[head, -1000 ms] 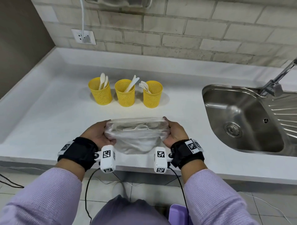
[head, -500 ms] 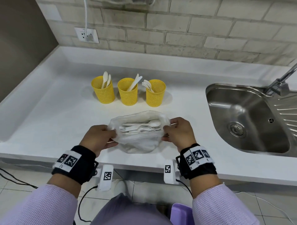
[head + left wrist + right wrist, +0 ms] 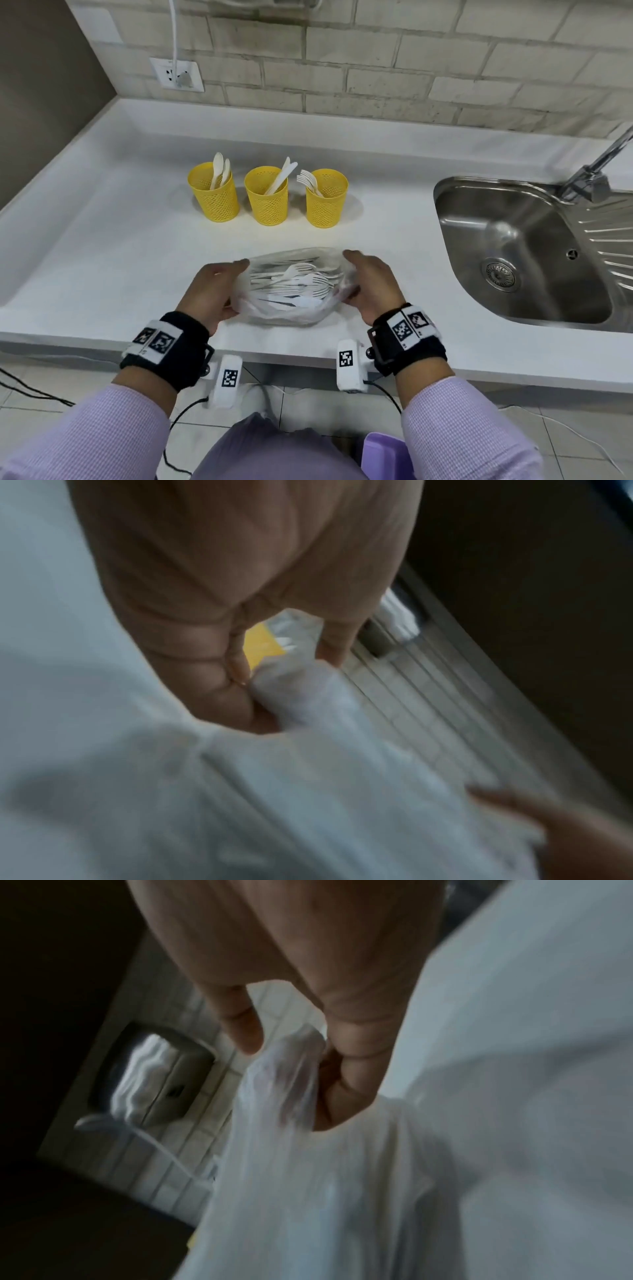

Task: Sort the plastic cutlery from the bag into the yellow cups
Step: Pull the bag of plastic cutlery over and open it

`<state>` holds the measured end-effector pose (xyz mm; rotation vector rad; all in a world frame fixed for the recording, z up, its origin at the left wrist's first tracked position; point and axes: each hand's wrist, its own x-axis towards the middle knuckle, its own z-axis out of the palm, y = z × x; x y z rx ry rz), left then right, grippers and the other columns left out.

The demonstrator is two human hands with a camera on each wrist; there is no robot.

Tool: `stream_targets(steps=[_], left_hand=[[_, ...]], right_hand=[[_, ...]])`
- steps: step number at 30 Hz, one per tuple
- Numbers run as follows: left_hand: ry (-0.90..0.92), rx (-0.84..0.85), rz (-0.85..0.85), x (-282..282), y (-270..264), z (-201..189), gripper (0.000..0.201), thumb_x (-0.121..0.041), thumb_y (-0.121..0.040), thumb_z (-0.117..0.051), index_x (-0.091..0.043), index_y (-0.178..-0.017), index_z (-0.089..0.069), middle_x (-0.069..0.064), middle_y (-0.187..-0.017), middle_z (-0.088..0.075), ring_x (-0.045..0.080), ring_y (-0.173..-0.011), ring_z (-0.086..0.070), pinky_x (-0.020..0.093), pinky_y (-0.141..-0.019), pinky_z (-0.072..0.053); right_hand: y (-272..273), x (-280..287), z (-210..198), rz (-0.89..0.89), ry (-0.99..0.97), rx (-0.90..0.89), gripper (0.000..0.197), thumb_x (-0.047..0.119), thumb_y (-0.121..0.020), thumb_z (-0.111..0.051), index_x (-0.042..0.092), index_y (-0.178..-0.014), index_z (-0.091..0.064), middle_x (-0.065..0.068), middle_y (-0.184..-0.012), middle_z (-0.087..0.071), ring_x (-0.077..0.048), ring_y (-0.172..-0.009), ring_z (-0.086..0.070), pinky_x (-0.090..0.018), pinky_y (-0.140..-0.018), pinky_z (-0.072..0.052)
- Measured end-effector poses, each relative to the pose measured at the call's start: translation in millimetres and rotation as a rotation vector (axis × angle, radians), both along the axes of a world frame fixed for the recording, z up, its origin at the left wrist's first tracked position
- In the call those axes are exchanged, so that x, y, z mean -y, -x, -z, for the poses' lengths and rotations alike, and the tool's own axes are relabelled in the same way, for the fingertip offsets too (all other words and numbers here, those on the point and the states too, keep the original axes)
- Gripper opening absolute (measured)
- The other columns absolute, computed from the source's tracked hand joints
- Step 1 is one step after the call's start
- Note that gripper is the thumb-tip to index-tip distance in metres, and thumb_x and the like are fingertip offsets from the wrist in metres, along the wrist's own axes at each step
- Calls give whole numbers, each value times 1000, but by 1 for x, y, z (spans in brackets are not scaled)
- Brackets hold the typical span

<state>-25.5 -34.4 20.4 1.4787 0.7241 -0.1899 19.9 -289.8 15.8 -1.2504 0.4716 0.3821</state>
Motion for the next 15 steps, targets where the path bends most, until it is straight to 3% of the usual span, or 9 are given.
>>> stream_targets(steps=[2,4,5,6,9,10,12,14,15], left_hand=[[-364,82,90,2,-7,2,30,-34,-98,-65,-5,-89,-66,7,-78,-62,27,-67,-57,34,-66,-50],[-508,119,117,2,-11,5,43,-32,-100,-59,-1,-71,-58,8,-66,-55,26,-65,-49,33,-65,-42],[-481,108,82,2,-14,3,43,-32,-100,-57,-4,-67,-55,8,-65,-53,26,-66,-47,32,-65,-39],[-329,92,1,2,-17,2,39,-32,-100,-57,-8,-68,-56,7,-67,-53,26,-67,-48,32,-66,-39],[368,-12,-135,-4,-19,7,31,-27,-105,-56,-16,-76,-59,4,-86,-67,24,-75,-67,34,-72,-50],[486,-42,-129,-9,-19,12,34,-27,-106,-55,-18,-73,-56,3,-96,-69,24,-81,-70,33,-76,-52],[494,-75,-111,-14,-19,18,35,-33,-104,-57,-18,-72,-57,4,-109,-66,26,-91,-69,34,-78,-55],[335,-101,-62,-11,-16,8,31,-47,-96,-68,-15,-94,-69,5,-109,-71,27,-94,-69,36,-78,-57],[193,-102,-23,-10,-14,7,41,-52,-90,-73,-14,-104,-70,5,-108,-72,26,-93,-68,37,-79,-58]], right_hand=[[-7,-5,2,-36,299,119,23,24,-93,-68,6,-82,-57,-14,-67,-53,-28,-62,-58,-47,-58,-57],[-12,-8,4,-58,466,199,27,24,-94,-63,8,-74,-56,-12,-65,-52,-25,-60,-56,-52,-60,-59],[-15,-9,5,-59,461,189,28,23,-96,-60,8,-72,-59,-11,-64,-52,-25,-59,-55,-48,-59,-57],[-18,-8,4,-38,384,142,32,24,-98,-58,10,-69,-62,-10,-62,-51,-25,-59,-53,-42,-58,-53],[-21,-5,4,98,-60,-130,46,22,-101,-57,16,-56,-62,-6,-56,-50,-23,-51,-48,-28,-57,-41],[-20,-4,5,136,-150,-181,44,21,-101,-58,15,-58,-60,-5,-53,-50,-21,-47,-48,-27,-55,-41],[-19,-2,7,132,-159,-179,41,22,-100,-59,14,-61,-60,-5,-53,-52,-22,-48,-49,-29,-59,-42],[-18,-2,3,60,-69,-110,31,28,-99,-60,12,-72,-64,-11,-69,-57,-28,-62,-55,-35,-65,-48],[-18,-2,0,13,6,-71,24,33,-97,-63,12,-84,-64,-14,-82,-60,-30,-73,-60,-39,-69,-53]])
